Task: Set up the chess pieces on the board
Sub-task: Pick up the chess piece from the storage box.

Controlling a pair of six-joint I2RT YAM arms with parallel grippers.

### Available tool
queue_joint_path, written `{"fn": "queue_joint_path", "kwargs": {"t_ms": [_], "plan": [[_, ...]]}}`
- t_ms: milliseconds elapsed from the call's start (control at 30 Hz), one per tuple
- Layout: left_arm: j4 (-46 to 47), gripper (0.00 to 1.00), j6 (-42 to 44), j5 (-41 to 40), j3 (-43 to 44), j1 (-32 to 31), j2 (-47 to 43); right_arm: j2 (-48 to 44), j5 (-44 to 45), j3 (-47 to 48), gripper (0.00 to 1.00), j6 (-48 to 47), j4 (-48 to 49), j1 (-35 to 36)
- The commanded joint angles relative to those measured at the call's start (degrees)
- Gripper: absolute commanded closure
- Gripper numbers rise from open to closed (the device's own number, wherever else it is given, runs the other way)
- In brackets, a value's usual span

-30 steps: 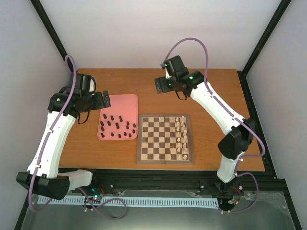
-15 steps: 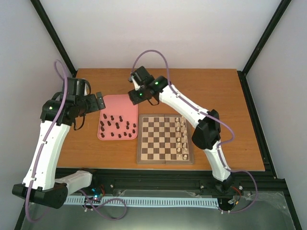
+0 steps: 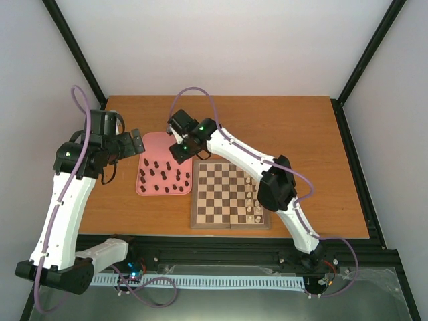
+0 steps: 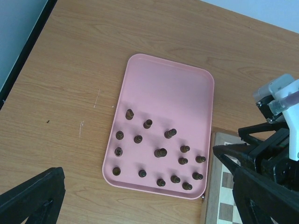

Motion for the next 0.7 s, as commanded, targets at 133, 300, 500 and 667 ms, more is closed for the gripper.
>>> {"fn": "queue_joint_path", "kwargs": {"t_ms": [133, 300, 500, 667], "plan": [[-1.61, 0.0, -1.56, 0.89, 0.4, 0.26, -0.58, 0.93, -2.23, 2.42, 0.41, -0.59, 2.35, 2.56], [-1.64, 0.0, -2.36, 1.73, 0.41, 0.26, -0.57, 3.25, -3.42, 3.45, 0.41, -0.07, 4.82, 2.57], [-2.62, 0.0, -3.31, 1.0, 2.87, 0.26, -0.31, 6.41, -2.66, 7.34, 0.41, -1.81, 5.92, 2.57], [-1.74, 0.0, -4.0, 1.35, 3.79, 0.25, -0.36, 8.63, -3.67, 8.19, 0.42, -2.46, 8.14, 2.57]]}}
